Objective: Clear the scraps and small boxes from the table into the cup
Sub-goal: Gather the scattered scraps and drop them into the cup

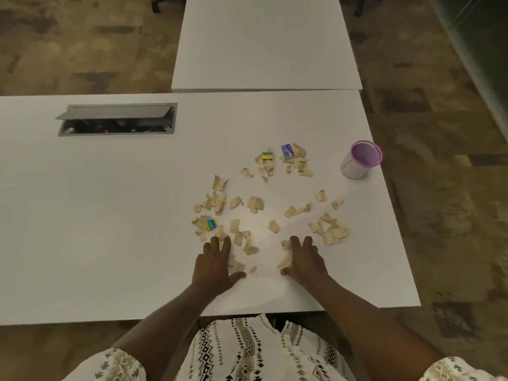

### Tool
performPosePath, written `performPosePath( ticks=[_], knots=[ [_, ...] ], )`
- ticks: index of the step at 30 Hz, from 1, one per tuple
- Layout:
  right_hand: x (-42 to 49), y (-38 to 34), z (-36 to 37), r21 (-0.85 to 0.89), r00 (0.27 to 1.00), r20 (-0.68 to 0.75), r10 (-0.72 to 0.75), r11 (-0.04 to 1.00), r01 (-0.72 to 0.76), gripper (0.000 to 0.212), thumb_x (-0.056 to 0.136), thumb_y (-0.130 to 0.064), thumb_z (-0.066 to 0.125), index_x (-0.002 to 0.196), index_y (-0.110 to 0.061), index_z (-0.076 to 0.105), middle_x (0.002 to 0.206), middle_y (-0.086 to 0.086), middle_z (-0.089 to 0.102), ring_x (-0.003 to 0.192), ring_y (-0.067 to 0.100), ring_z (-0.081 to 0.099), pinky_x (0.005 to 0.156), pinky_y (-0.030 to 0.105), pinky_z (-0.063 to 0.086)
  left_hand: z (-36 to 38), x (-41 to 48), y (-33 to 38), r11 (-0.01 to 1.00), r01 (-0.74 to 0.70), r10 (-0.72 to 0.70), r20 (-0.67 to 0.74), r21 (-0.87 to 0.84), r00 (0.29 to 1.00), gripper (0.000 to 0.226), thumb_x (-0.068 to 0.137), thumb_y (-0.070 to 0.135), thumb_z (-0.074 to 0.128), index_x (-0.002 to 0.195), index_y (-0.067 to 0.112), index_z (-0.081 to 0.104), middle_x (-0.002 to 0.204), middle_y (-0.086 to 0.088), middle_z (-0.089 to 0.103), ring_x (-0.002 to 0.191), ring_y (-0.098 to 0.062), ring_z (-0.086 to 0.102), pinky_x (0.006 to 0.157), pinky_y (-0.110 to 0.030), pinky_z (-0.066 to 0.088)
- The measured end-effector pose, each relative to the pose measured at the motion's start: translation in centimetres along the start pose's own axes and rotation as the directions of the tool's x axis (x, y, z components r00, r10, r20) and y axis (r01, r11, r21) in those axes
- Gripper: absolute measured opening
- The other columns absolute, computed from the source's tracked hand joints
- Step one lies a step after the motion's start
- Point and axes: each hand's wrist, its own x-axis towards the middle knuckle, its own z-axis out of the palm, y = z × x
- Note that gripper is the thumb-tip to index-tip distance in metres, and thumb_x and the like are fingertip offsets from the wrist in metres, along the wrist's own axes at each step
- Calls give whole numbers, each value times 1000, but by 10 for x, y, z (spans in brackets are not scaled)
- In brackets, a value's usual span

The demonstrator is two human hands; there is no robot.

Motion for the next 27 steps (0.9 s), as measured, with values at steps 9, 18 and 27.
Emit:
performPosePath(
  ticks=[9, 18, 27],
  knots=[
    [17, -23, 15, 166, 996, -61, -64, 983, 73, 35, 89, -7, 64, 119, -13, 48, 114, 11, 45, 97, 32, 58, 79, 38, 52, 10, 3, 3, 973, 66, -55, 55, -221, 997, 64, 87, 42, 69, 137, 17, 38, 135, -11, 39, 116, -30, 50, 81, -41, 57],
    [32, -62, 17, 99, 951, -136, -278, 951, 292, 38, 86, -6, 58, 121, -18, 51, 119, 6, 49, 102, 30, 56, 72, 37, 51, 1, 9, -2, 976, -6, 9, 13, -216, 1000, 43, 95, 26, 55, 135, 17, 42, 134, -10, 42, 112, -28, 52, 81, -41, 58],
    [35, -87, 22, -162, 908, 106, -405, 894, 417, 75, 94, -24, 60, 153, -37, 16, 164, 8, 10, 142, 35, 25, 98, 46, 47, 0, 14, -6, 989, -58, 56, -18, -133, 998, 70, 88, 44, 65, 148, 23, 36, 144, -11, 38, 122, -30, 47, 85, -38, 54]
  ],
)
